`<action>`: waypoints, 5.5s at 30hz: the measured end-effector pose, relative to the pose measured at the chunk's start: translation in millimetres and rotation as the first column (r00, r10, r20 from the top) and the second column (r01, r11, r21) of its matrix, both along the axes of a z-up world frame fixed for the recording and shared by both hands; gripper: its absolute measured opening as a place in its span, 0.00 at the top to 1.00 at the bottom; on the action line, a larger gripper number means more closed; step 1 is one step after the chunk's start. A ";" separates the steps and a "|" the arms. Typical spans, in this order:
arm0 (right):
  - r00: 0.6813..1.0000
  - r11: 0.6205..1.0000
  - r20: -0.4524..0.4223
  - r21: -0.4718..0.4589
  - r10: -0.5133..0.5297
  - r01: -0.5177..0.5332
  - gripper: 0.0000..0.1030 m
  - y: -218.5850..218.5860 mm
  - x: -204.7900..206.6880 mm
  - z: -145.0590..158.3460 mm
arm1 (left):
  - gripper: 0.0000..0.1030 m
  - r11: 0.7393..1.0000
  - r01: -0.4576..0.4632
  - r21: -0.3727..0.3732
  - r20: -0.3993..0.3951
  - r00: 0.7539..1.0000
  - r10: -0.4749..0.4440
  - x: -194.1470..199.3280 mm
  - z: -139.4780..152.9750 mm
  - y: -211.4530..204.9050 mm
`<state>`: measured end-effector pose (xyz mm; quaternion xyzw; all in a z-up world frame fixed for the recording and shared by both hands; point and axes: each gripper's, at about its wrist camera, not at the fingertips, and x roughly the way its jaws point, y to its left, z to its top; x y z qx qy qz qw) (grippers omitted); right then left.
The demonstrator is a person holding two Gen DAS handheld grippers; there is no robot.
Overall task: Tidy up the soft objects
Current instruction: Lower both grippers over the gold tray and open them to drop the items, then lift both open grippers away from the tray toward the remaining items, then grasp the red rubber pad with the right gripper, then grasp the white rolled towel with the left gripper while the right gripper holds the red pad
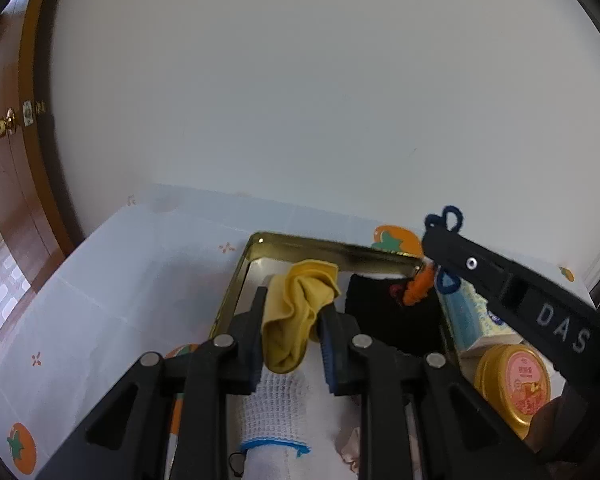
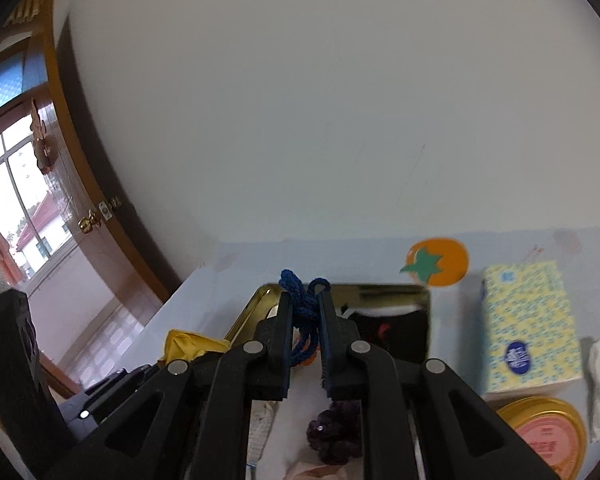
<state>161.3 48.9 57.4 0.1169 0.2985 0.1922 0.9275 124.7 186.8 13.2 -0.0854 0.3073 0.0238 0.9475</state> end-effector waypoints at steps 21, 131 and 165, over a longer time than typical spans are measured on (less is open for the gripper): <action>0.969 0.960 -0.200 0.264 0.148 -0.092 0.36 -11.9 28.5 -29.9 | 0.01 0.994 -0.097 -0.041 -0.066 0.993 0.095 6.2 -17.0 14.6; 0.928 0.921 -0.233 -0.329 -0.292 0.208 0.12 -285.3 -3.5 -96.6 | 0.01 0.961 0.184 0.205 0.218 0.949 -0.228 -89.0 -28.7 -243.2; 0.781 0.785 -0.120 -0.206 -0.613 0.584 0.22 -416.1 -58.6 -72.3 | 0.27 0.971 0.196 0.138 -0.145 0.974 -0.176 42.7 -59.3 -363.5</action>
